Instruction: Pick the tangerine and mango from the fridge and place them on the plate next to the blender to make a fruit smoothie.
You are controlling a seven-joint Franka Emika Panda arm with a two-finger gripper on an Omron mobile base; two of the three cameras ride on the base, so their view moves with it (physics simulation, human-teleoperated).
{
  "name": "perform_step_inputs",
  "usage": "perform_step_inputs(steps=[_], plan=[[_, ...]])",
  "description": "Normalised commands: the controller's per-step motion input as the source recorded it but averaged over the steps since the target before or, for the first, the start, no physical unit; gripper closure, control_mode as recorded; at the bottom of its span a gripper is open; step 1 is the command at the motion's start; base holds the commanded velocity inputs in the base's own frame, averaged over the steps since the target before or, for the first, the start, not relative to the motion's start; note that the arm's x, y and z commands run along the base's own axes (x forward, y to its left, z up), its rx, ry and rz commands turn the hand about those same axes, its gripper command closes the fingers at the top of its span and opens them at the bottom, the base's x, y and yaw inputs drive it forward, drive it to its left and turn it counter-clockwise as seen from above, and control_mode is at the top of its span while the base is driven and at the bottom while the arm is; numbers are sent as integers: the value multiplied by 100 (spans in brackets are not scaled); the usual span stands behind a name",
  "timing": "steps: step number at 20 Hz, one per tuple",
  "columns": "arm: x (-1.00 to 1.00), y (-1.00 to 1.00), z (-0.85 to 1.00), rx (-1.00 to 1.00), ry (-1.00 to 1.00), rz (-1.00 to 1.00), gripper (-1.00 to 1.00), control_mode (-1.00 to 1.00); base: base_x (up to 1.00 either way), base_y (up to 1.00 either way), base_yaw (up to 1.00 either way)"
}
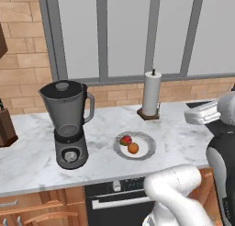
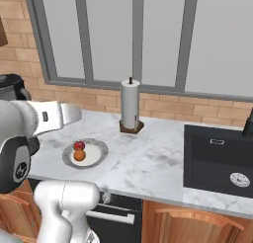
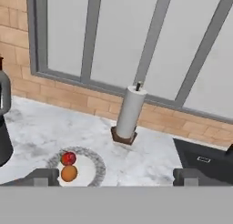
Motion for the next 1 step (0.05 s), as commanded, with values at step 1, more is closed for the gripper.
perform_step_inputs(steps=[1], plan=[[-85, -65, 7, 8, -26, -30, -100, -100, 0, 0, 0]])
